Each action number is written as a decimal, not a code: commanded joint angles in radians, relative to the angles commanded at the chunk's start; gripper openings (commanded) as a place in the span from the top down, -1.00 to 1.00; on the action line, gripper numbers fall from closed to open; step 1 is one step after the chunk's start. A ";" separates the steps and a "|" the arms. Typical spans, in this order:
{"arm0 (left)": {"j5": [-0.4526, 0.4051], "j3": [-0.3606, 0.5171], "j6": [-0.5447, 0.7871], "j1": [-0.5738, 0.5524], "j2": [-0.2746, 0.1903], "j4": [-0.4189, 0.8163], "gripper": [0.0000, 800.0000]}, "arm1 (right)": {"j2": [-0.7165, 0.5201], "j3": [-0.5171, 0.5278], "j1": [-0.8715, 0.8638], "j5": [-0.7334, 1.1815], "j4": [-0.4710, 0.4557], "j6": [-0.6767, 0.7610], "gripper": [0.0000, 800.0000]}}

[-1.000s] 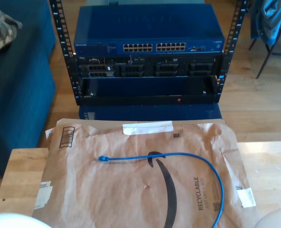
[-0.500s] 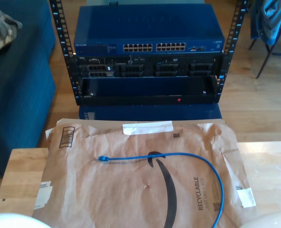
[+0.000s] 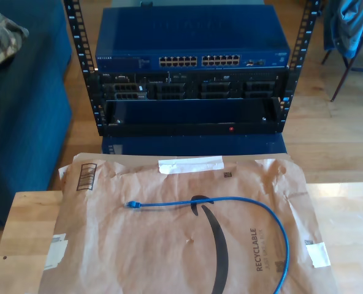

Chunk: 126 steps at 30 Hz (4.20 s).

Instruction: Grab the cable and plug it in

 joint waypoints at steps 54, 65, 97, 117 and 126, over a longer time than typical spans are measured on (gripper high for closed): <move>0.110 -0.454 -0.855 -0.953 0.130 -0.514 -1.00 | 0.453 -0.744 1.277 0.201 0.354 0.984 -0.99; 0.101 -0.454 -0.890 -0.977 0.172 -0.531 -1.00 | 0.565 -0.758 1.504 0.041 0.341 1.063 -0.99; 0.060 -0.423 -0.924 -1.011 0.190 -0.552 -1.00 | 0.821 -0.623 1.806 -0.308 0.157 1.326 -0.98; 0.021 -0.373 -0.922 -1.011 0.204 -0.549 -1.00 | 1.062 -0.786 1.840 -0.308 0.137 1.395 -0.77; 0.021 -0.371 -0.922 -1.011 0.203 -0.549 -1.00 | 1.065 -0.787 1.841 -0.308 0.009 1.514 -0.45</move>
